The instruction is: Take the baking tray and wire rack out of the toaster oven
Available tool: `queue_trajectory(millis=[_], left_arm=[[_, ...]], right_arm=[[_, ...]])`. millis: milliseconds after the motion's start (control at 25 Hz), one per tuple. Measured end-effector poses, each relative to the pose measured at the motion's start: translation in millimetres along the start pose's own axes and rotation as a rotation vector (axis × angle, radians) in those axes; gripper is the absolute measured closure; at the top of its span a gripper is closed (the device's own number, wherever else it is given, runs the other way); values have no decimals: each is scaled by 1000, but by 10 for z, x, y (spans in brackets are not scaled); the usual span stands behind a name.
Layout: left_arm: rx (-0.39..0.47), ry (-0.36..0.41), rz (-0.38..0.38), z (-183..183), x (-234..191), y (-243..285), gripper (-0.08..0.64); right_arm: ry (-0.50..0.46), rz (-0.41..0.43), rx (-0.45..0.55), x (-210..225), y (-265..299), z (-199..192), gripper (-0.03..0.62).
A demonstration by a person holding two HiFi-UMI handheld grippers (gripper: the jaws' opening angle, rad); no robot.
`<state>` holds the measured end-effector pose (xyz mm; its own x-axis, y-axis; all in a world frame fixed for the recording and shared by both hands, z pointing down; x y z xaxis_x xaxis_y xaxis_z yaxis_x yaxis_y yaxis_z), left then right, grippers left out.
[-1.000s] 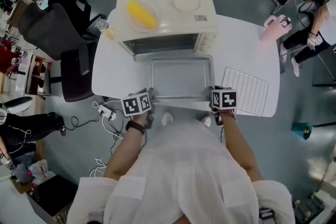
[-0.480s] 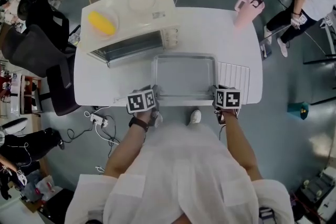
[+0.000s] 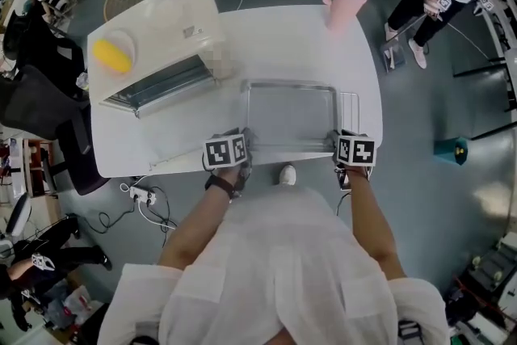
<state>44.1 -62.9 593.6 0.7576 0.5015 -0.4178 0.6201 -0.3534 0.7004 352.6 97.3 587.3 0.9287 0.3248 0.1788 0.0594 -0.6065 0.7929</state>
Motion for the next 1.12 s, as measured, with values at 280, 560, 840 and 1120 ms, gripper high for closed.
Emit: queue_trajectory(millis=[280,560,840,1120], left_arm=[[-55,-8,-9,-172,296,389,497],[-84,-15,8,-279,367,606,497],[-109,-2,30,-334,346,712,497],[-125,9,40,-384,337,777,494]], right_arm=[[10,-30,-32,461,57,-110,502],[12,-20,-63,661,201,-200,500],[27,-14,-85,715,327,-264,502],[33,-16,-89,739,367,-305,505]])
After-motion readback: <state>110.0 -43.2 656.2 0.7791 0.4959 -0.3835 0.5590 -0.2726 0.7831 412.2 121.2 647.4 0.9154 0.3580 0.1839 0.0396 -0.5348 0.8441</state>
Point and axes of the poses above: the fingertips, and each gripper's own axes: y forward along the fingers, x to its right, z out of its top, the point moved 10 cm from there along -y, backward along the fingers, and after that the axes turned 9 degrees about x, right-handed, at the moved point
